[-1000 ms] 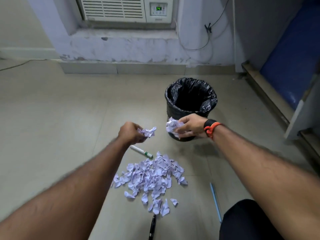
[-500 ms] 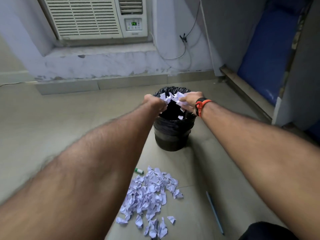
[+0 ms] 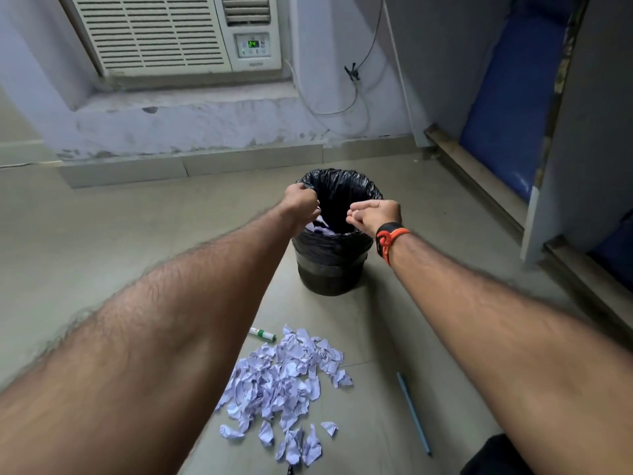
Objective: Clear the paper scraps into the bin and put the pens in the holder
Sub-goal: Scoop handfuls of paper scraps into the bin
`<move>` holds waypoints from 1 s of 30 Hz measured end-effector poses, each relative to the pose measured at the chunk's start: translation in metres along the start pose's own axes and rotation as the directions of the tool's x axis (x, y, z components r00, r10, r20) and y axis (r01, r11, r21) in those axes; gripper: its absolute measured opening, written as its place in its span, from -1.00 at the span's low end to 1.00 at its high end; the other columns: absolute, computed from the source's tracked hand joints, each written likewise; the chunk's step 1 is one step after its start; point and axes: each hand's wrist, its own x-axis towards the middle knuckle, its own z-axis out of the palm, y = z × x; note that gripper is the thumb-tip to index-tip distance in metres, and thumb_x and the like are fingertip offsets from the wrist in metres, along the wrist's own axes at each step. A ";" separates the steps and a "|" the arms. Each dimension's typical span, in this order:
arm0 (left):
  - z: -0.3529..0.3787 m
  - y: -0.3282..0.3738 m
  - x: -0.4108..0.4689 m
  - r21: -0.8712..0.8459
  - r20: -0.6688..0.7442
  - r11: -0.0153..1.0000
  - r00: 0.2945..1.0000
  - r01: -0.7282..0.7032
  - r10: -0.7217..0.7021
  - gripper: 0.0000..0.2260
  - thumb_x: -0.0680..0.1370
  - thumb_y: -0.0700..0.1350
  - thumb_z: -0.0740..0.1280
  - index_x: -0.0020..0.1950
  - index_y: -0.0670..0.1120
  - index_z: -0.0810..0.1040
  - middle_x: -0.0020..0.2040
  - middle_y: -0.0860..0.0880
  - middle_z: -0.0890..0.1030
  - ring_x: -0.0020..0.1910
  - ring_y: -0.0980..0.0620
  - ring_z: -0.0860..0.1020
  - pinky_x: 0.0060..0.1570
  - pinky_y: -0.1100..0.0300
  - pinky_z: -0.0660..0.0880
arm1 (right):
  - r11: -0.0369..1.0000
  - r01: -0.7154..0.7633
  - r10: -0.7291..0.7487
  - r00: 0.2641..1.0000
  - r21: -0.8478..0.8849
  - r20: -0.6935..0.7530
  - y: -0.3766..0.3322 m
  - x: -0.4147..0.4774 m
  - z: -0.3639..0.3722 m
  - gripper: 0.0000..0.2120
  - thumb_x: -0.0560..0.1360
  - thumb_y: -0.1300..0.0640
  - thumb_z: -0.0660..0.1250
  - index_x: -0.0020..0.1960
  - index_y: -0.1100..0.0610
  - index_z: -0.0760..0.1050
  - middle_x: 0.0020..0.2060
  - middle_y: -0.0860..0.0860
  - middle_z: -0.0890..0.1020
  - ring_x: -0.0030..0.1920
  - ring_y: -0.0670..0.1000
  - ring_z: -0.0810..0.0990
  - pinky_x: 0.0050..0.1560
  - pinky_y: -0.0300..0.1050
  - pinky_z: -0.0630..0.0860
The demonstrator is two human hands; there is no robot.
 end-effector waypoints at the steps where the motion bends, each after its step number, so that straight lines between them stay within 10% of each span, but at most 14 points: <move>1: 0.001 -0.002 -0.005 -0.033 0.046 0.999 0.999 -0.005 0.006 -0.74 0.60 -0.38 0.06 -0.07 -0.07 0.41 -0.29 -0.08 0.37 -0.44 0.10 0.45 -0.42 0.31 0.41 | 1.000 -0.005 0.005 1.000 0.005 0.001 0.005 -0.002 0.000 -0.77 0.35 0.55 0.30 -0.29 0.28 0.60 -0.25 0.21 0.67 -0.19 0.11 0.70 -0.11 -0.10 0.66; 4: -0.009 -0.017 -0.013 -0.008 0.037 0.999 0.998 -0.045 0.045 -0.56 0.56 -0.48 0.08 0.38 -0.18 0.36 -0.14 -0.12 0.53 -0.25 0.04 0.55 -0.44 0.34 0.43 | 0.998 -0.041 0.040 0.999 0.052 0.006 0.023 -0.011 -0.001 -0.82 0.35 0.52 0.37 -0.28 0.28 0.61 -0.23 0.22 0.69 -0.18 0.11 0.71 -0.10 -0.08 0.67; 8: -0.024 -0.026 -0.013 0.038 0.138 0.998 0.989 -0.058 0.052 -0.42 0.48 -0.57 0.04 0.44 -0.22 0.37 0.41 -0.20 0.43 0.38 -0.11 0.44 -0.46 0.44 0.40 | 0.987 -0.099 0.095 0.995 0.124 0.036 0.050 -0.036 0.003 -0.83 0.37 0.52 0.37 -0.28 0.30 0.59 -0.24 0.23 0.67 -0.18 0.14 0.69 -0.08 -0.05 0.66; 13: -0.027 -0.018 -0.011 0.027 0.225 0.994 0.970 -0.104 0.095 -0.43 0.52 -0.55 0.03 0.49 -0.19 0.31 0.50 -0.21 0.29 0.48 -0.05 0.30 -0.35 0.49 0.41 | 0.965 -0.168 0.158 0.985 0.202 0.064 0.077 -0.058 0.006 -0.87 0.41 0.55 0.33 -0.05 0.48 0.56 -0.32 0.17 0.57 -0.16 0.18 0.60 -0.31 -0.22 0.64; 17: -0.029 -0.032 -0.015 0.033 0.245 0.994 0.965 -0.104 0.093 -0.38 0.52 -0.56 0.04 0.53 -0.16 0.23 0.53 -0.16 0.26 0.49 -0.03 0.27 0.11 0.42 0.40 | 0.955 -0.221 0.205 0.974 0.200 0.095 0.098 -0.067 0.009 -0.87 0.42 0.56 0.30 -0.05 0.49 0.54 -0.25 0.21 0.57 -0.22 0.17 0.59 -0.36 -0.24 0.62; 23: -0.037 -0.029 -0.004 0.082 0.160 0.989 0.981 -0.127 0.112 -0.32 0.41 -0.59 -0.09 0.40 -0.20 0.44 0.36 -0.18 0.49 0.37 0.01 0.45 -0.26 0.48 0.39 | 0.957 -0.256 0.247 0.966 0.140 0.082 0.124 -0.073 0.018 -0.89 0.40 0.55 0.33 -0.17 0.40 0.56 -0.32 0.16 0.58 -0.36 0.06 0.59 -0.36 -0.24 0.63; 30: -0.061 -0.103 -0.052 -0.015 -0.015 0.998 0.998 0.068 -0.068 -0.51 0.50 -0.49 0.00 0.31 -0.23 0.50 0.05 -0.07 0.61 -0.13 0.09 0.55 -0.19 0.29 0.39 | 0.948 -0.294 0.274 0.949 0.125 0.152 0.137 -0.084 0.023 -0.85 0.42 0.55 0.31 -0.03 0.48 0.55 -0.31 0.20 0.59 -0.25 0.12 0.61 -0.37 -0.28 0.62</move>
